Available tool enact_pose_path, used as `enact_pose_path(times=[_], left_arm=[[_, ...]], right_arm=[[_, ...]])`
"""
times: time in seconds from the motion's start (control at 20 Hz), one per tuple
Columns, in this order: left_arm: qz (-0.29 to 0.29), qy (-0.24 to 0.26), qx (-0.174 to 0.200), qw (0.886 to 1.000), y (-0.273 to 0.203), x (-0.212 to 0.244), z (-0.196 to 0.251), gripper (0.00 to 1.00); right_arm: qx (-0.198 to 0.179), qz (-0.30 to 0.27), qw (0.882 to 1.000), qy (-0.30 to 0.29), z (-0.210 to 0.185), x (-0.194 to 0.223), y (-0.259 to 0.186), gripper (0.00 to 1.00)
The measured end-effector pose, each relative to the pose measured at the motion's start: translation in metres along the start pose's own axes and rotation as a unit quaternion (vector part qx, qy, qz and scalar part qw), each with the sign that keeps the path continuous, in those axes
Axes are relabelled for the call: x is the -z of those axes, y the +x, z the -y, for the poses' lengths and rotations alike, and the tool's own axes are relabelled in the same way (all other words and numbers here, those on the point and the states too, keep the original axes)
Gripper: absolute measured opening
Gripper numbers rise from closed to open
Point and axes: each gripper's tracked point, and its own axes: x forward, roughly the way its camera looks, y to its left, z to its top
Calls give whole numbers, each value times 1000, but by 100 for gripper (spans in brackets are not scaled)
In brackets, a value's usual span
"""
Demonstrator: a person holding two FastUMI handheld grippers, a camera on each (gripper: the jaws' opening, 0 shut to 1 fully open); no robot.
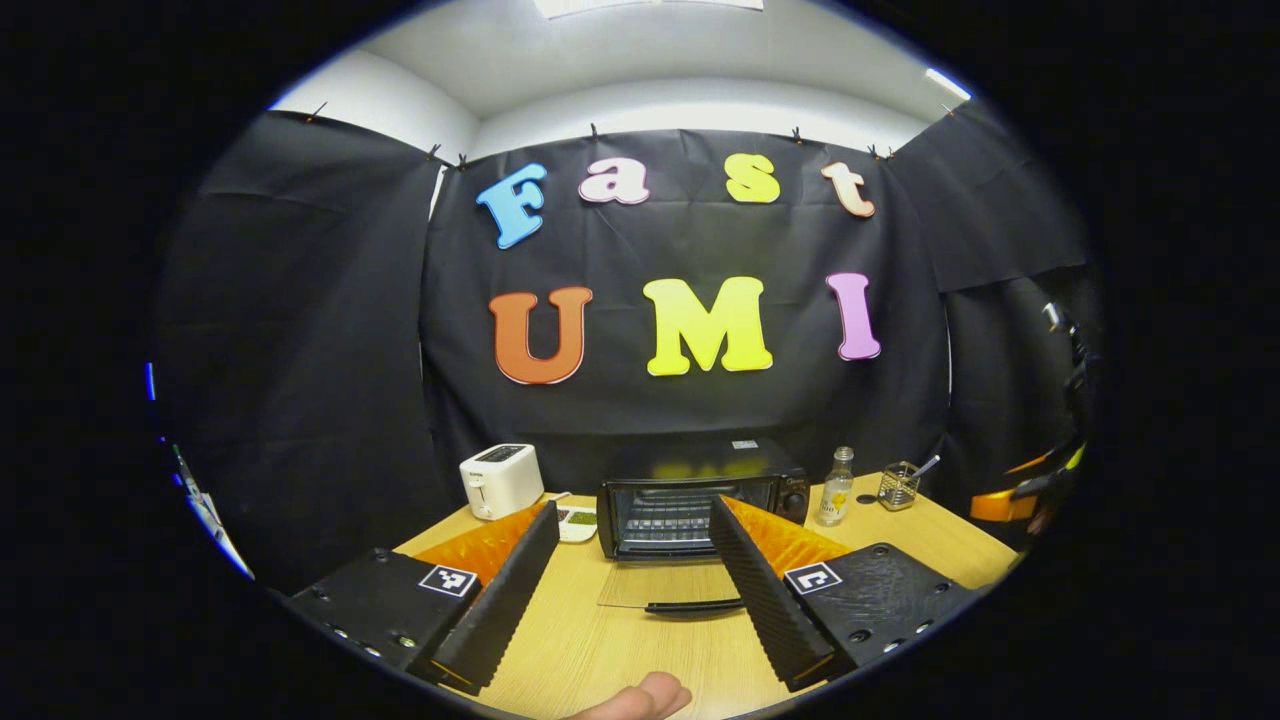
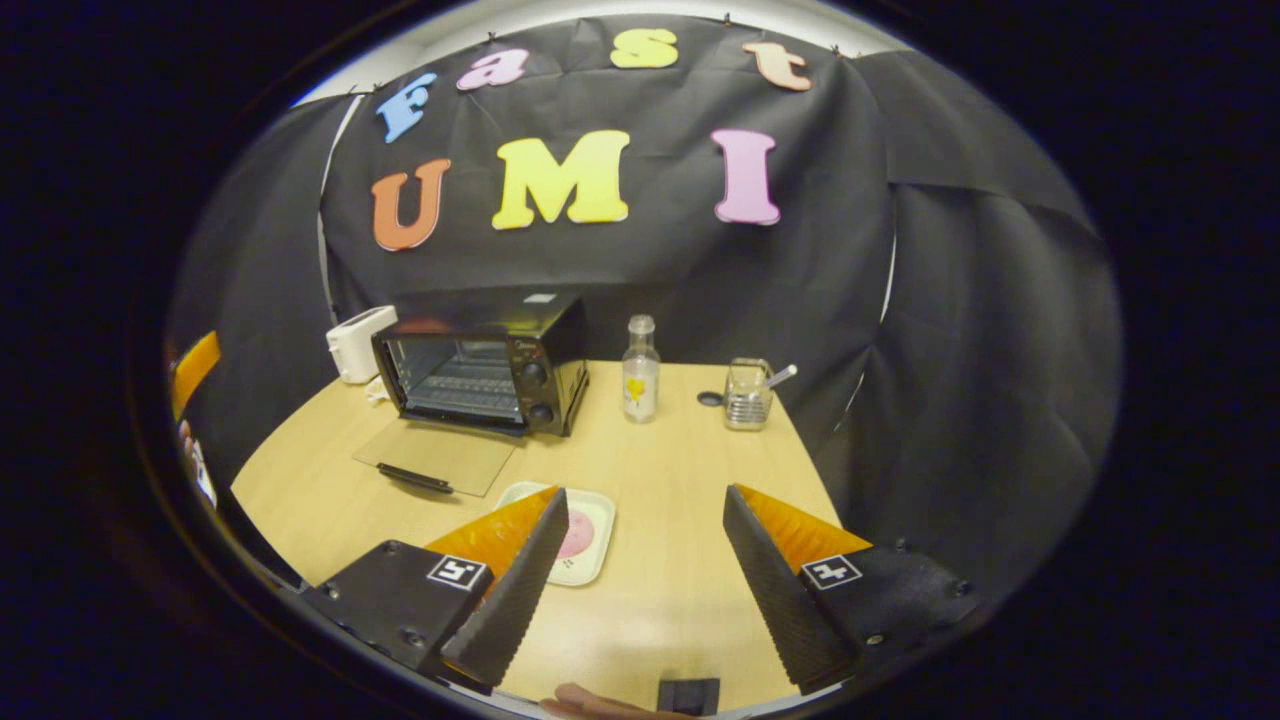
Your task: Open the electric oven with the left hand, put the food in, and close the electric oven.
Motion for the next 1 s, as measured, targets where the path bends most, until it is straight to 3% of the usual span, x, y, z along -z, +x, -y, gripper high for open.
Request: enact_pose_path(times=[0.2, 0.35, 0.6, 0.8, 0.85, 0.9, 0.95, 1.0], left_arm=[[13, 10, 17, 1000, -30, -7, 0, 96], [24, 19, -2, 1000, -46, -7, -14, 96], [27, 0, -2, 1000, -58, -4, -17, 96], [29, -2, -2, 1000, -62, -3, -22, 96], [28, -2, 1, 1000, -63, -2, -20, 96], [28, -2, 3, 1000, -63, -1, -18, 96], [27, -2, 5, 1000, -63, 1, -18, 96], [25, -1, 7, 1000, -63, 3, -18, 96]], right_arm=[[-13, -70, 997, 30, -7, 39, 52, 99], [-29, -114, 992, 42, -16, 73, 78, 96], [-47, -138, 987, 62, -31, 93, 106, 89], [-46, -155, 983, 85, -31, 106, 125, 69], [-47, -158, 982, 91, -32, 109, 130, 58], [-45, -163, 981, 95, -31, 114, 134, 63], [-45, -166, 980, 98, -30, 117, 138, 61], [-42, -169, 980, 99, -29, 120, 142, 51]])
